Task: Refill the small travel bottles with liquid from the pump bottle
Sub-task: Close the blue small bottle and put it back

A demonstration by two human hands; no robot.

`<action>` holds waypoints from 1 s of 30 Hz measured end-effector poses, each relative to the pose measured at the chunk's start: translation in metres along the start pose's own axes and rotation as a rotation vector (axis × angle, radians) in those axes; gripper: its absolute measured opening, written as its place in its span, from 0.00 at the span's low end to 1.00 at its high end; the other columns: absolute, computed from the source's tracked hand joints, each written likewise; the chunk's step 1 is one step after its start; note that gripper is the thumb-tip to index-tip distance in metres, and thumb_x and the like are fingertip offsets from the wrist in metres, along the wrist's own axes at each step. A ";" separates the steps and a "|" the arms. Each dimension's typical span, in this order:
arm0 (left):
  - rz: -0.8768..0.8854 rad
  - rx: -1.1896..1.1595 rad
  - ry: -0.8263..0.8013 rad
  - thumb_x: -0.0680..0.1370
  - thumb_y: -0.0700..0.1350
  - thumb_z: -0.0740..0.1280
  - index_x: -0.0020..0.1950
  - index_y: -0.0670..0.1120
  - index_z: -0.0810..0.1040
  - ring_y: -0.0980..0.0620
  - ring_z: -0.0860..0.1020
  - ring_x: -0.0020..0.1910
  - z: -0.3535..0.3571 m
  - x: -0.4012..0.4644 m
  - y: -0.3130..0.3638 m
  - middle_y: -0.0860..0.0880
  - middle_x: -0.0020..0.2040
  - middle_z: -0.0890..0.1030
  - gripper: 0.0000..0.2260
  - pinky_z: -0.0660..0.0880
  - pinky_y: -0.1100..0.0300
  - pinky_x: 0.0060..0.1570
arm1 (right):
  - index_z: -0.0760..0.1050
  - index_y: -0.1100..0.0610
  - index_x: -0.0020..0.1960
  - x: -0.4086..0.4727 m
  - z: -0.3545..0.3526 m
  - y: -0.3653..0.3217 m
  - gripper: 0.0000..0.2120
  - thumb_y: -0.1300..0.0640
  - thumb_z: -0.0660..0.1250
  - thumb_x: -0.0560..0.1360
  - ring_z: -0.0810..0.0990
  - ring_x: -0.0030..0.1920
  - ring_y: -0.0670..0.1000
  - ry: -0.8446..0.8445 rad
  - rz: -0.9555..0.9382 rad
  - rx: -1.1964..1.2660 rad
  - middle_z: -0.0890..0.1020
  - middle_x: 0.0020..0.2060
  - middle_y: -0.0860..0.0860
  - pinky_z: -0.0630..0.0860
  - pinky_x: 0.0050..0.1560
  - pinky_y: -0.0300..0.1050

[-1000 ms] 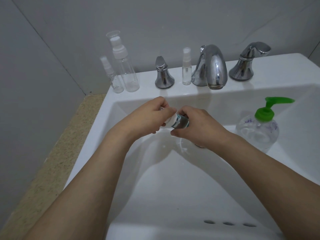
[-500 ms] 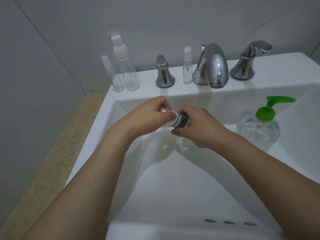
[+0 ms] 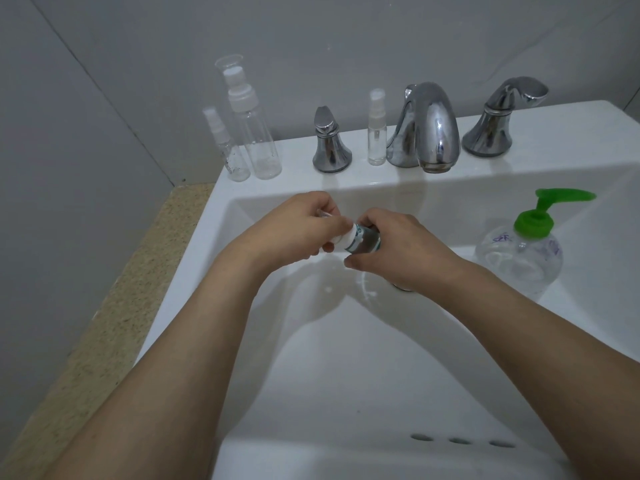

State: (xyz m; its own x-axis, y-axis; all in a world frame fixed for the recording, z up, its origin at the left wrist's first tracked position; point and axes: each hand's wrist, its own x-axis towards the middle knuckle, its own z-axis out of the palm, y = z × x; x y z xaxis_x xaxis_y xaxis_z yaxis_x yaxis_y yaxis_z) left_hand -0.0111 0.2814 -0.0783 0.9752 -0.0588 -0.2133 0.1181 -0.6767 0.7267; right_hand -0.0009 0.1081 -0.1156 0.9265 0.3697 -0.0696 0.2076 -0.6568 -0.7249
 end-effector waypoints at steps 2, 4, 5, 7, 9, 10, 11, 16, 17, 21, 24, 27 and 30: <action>0.010 -0.001 -0.006 0.77 0.47 0.69 0.50 0.47 0.78 0.52 0.76 0.36 0.000 0.000 0.000 0.50 0.41 0.81 0.05 0.74 0.53 0.40 | 0.73 0.50 0.52 0.000 0.000 0.000 0.17 0.49 0.76 0.69 0.76 0.41 0.44 0.000 -0.001 0.000 0.77 0.45 0.45 0.71 0.37 0.40; -0.003 -0.013 -0.006 0.75 0.50 0.67 0.50 0.48 0.78 0.51 0.76 0.36 0.000 0.000 0.001 0.50 0.42 0.82 0.08 0.74 0.53 0.39 | 0.73 0.50 0.52 0.000 0.000 0.000 0.17 0.50 0.75 0.69 0.76 0.40 0.44 0.004 -0.002 -0.001 0.77 0.44 0.45 0.71 0.37 0.40; -0.015 -0.015 -0.002 0.74 0.52 0.67 0.50 0.48 0.79 0.50 0.76 0.36 0.000 0.000 0.001 0.50 0.41 0.83 0.10 0.74 0.54 0.38 | 0.73 0.50 0.53 0.000 0.000 0.000 0.17 0.49 0.75 0.69 0.76 0.40 0.44 0.004 0.001 -0.002 0.77 0.44 0.44 0.72 0.37 0.40; -0.025 -0.017 0.002 0.76 0.54 0.68 0.50 0.46 0.79 0.50 0.75 0.34 0.000 0.000 0.000 0.49 0.38 0.84 0.12 0.73 0.54 0.37 | 0.73 0.49 0.53 0.000 0.000 0.000 0.17 0.49 0.75 0.69 0.76 0.41 0.44 0.000 0.008 -0.002 0.77 0.45 0.44 0.72 0.38 0.40; -0.014 -0.024 -0.005 0.73 0.52 0.69 0.50 0.46 0.79 0.50 0.75 0.34 -0.001 0.000 0.000 0.50 0.38 0.84 0.12 0.73 0.55 0.36 | 0.73 0.49 0.53 0.000 0.000 0.000 0.17 0.49 0.76 0.69 0.76 0.41 0.44 -0.003 0.010 0.000 0.77 0.45 0.44 0.73 0.38 0.41; -0.008 -0.022 -0.010 0.72 0.52 0.69 0.50 0.46 0.79 0.50 0.75 0.34 -0.001 0.000 0.001 0.50 0.40 0.83 0.12 0.73 0.55 0.36 | 0.73 0.49 0.53 0.000 0.000 0.000 0.17 0.49 0.76 0.69 0.76 0.41 0.44 -0.002 0.008 0.000 0.77 0.45 0.44 0.73 0.38 0.41; -0.005 -0.017 -0.011 0.71 0.51 0.69 0.50 0.46 0.79 0.51 0.76 0.35 -0.001 0.001 0.001 0.50 0.41 0.82 0.12 0.73 0.55 0.35 | 0.73 0.49 0.53 0.000 0.000 0.000 0.17 0.49 0.76 0.69 0.76 0.41 0.44 0.000 0.007 0.001 0.77 0.45 0.44 0.73 0.38 0.41; -0.035 0.009 -0.001 0.71 0.58 0.68 0.50 0.47 0.80 0.52 0.77 0.33 -0.001 0.001 -0.001 0.51 0.39 0.85 0.16 0.73 0.55 0.35 | 0.73 0.49 0.53 0.000 0.000 0.000 0.17 0.49 0.76 0.69 0.76 0.41 0.44 0.006 0.015 -0.006 0.77 0.45 0.44 0.73 0.39 0.41; -0.028 0.010 -0.007 0.73 0.56 0.69 0.50 0.47 0.80 0.52 0.76 0.33 -0.002 0.001 -0.002 0.51 0.38 0.85 0.14 0.73 0.55 0.35 | 0.73 0.49 0.53 0.000 0.001 0.001 0.17 0.49 0.76 0.68 0.76 0.41 0.44 0.003 0.014 -0.007 0.77 0.45 0.44 0.73 0.38 0.40; -0.008 -0.013 -0.030 0.71 0.51 0.70 0.50 0.49 0.79 0.52 0.76 0.34 -0.002 0.001 -0.001 0.51 0.41 0.83 0.11 0.73 0.56 0.35 | 0.72 0.49 0.52 0.001 0.000 0.001 0.17 0.49 0.76 0.69 0.76 0.41 0.44 0.000 0.013 -0.004 0.77 0.44 0.44 0.72 0.37 0.40; -0.030 -0.009 -0.027 0.74 0.51 0.69 0.50 0.49 0.80 0.52 0.76 0.34 -0.001 0.001 0.000 0.52 0.40 0.85 0.09 0.73 0.56 0.35 | 0.73 0.49 0.52 0.001 0.000 0.001 0.17 0.49 0.76 0.69 0.76 0.40 0.44 0.003 0.013 -0.014 0.77 0.44 0.44 0.71 0.36 0.40; -0.026 0.012 -0.026 0.78 0.48 0.69 0.50 0.48 0.80 0.53 0.76 0.33 -0.002 0.002 -0.001 0.53 0.38 0.85 0.05 0.72 0.57 0.34 | 0.73 0.49 0.52 0.001 0.000 0.001 0.17 0.49 0.76 0.68 0.77 0.41 0.44 0.001 0.015 -0.008 0.77 0.44 0.44 0.73 0.39 0.41; -0.003 0.000 -0.031 0.77 0.46 0.70 0.48 0.49 0.80 0.53 0.75 0.34 -0.003 0.002 -0.001 0.53 0.38 0.84 0.02 0.71 0.59 0.33 | 0.73 0.49 0.52 0.000 0.000 0.000 0.17 0.49 0.76 0.68 0.77 0.41 0.44 0.001 0.016 -0.006 0.77 0.44 0.44 0.73 0.39 0.41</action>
State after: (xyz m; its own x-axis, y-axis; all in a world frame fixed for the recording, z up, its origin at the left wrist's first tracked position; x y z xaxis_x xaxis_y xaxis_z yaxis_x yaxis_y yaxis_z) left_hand -0.0091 0.2839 -0.0775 0.9686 -0.0792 -0.2356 0.1213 -0.6767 0.7262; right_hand -0.0006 0.1078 -0.1155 0.9299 0.3589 -0.0806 0.1947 -0.6663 -0.7198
